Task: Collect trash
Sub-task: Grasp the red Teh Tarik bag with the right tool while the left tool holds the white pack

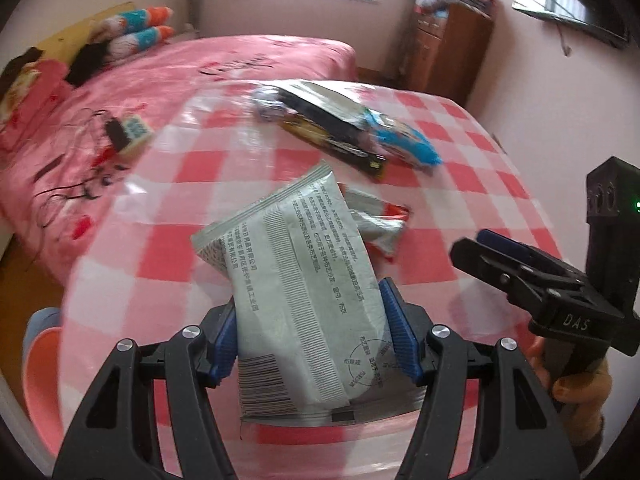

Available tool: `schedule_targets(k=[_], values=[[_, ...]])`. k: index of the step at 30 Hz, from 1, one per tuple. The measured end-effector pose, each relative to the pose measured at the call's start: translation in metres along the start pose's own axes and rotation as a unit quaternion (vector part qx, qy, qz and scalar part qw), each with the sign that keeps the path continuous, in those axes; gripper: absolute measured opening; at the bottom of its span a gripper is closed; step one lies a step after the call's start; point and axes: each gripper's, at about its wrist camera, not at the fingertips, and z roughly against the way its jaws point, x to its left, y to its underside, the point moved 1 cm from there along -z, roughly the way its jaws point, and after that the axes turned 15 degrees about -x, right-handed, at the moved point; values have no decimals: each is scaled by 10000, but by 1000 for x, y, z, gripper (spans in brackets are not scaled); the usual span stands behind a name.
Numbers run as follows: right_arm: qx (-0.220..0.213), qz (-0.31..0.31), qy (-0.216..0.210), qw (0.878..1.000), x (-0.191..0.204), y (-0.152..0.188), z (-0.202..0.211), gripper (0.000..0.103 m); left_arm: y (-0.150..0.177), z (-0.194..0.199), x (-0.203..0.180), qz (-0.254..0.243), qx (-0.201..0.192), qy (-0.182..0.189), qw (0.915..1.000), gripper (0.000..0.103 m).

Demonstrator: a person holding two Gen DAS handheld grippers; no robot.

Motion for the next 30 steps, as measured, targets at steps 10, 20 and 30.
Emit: schedule_targets(k=[10,20,30], values=[[490,735,305,9956,25,-3,-39,92,16,7,37,230,58,-114,9997,64],[827,1669,361,9818,49,-14,-85,92,25,6,59,399,26,-2,9992,65],[1113,2118,463,9699,56,-1,-108,92,26,8,72,449,-50,139,9989,65]])
